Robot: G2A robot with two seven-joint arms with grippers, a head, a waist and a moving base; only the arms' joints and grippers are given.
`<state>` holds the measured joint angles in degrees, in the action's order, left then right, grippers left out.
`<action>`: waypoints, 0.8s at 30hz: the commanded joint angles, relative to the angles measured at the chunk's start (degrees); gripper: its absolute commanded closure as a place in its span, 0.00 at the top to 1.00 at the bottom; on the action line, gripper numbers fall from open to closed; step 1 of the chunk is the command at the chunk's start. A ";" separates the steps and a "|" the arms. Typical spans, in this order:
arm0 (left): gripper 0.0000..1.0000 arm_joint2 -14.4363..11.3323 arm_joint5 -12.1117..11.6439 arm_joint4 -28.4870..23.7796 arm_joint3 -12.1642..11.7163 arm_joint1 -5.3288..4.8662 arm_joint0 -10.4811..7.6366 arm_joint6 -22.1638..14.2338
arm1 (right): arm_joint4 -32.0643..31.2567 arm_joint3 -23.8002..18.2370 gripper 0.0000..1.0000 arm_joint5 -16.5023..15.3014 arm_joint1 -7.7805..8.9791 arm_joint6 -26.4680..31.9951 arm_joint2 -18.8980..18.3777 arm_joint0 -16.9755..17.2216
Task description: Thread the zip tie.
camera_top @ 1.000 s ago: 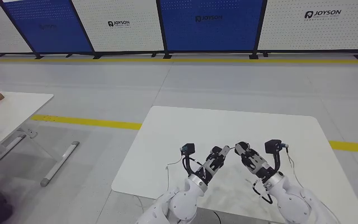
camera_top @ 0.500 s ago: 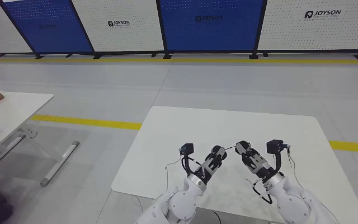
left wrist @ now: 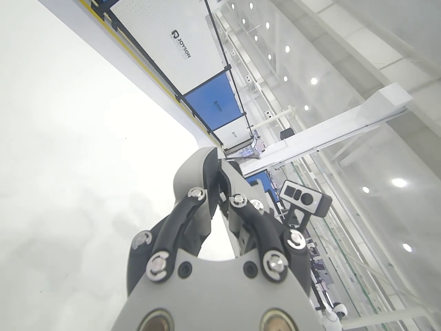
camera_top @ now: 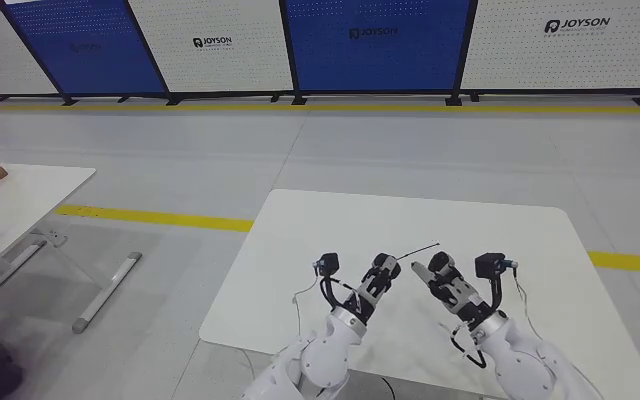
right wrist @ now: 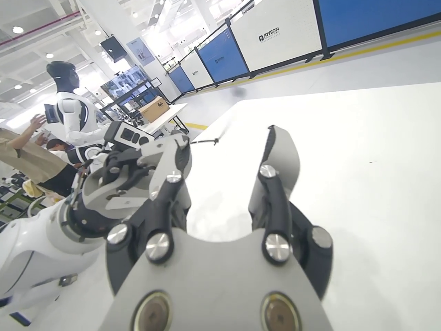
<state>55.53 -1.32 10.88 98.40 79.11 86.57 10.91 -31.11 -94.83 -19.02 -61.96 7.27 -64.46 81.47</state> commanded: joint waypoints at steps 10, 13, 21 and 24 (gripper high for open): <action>0.00 0.02 -0.76 -1.20 0.42 0.06 0.39 -0.39 | -3.17 1.32 1.00 4.46 -0.27 1.25 -0.32 -0.30; 0.00 0.02 -0.76 -1.20 0.42 0.06 0.39 -0.39 | -3.17 1.32 1.00 4.46 -0.27 1.25 -0.32 -0.30; 0.00 -0.34 -1.64 -0.63 0.55 0.04 0.40 -1.18 | 3.58 2.20 1.00 2.76 -0.54 8.00 -0.36 -0.93; 0.00 -0.44 -1.86 -0.16 0.70 0.02 0.44 -1.26 | 5.54 2.43 0.83 2.54 -0.67 9.62 -0.42 -1.43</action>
<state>55.11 -3.15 10.61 99.06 79.13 87.01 9.66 -26.02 -92.39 -16.46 -62.59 16.64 -64.90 80.12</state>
